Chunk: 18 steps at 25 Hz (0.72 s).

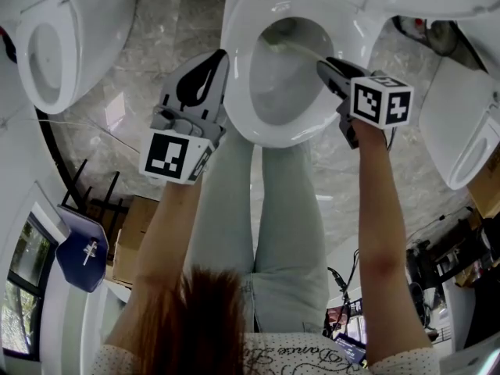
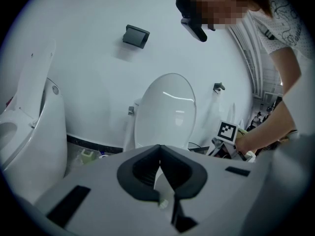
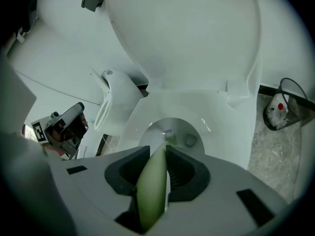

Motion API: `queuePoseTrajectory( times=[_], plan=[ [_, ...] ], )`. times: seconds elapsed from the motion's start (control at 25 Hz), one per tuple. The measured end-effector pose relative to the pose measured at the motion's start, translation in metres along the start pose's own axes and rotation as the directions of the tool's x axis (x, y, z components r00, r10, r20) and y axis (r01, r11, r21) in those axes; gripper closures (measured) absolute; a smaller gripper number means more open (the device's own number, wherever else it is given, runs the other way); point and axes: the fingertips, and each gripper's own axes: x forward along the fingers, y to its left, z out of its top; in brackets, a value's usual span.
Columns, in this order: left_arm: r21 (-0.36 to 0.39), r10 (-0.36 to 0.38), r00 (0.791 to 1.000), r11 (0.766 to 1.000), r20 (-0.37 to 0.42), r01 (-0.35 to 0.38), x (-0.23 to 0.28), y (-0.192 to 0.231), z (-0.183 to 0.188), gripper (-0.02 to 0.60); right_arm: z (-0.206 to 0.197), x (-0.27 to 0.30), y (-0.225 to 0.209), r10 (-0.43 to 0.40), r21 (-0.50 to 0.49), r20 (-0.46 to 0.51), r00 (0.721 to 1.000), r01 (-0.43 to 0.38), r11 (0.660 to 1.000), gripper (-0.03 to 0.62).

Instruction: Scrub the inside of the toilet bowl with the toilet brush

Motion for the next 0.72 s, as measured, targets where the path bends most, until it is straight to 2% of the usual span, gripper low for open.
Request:
queuePoseTrajectory(
  times=[0.72],
  plan=[
    [0.014,-0.033,0.999,0.999,-0.016,0.033,0.009,-0.018,-0.002,0.578,-0.044,-0.010,0.007,0.106,0.058,-0.063,0.992,-0.103,0.993,0.479]
  ],
)
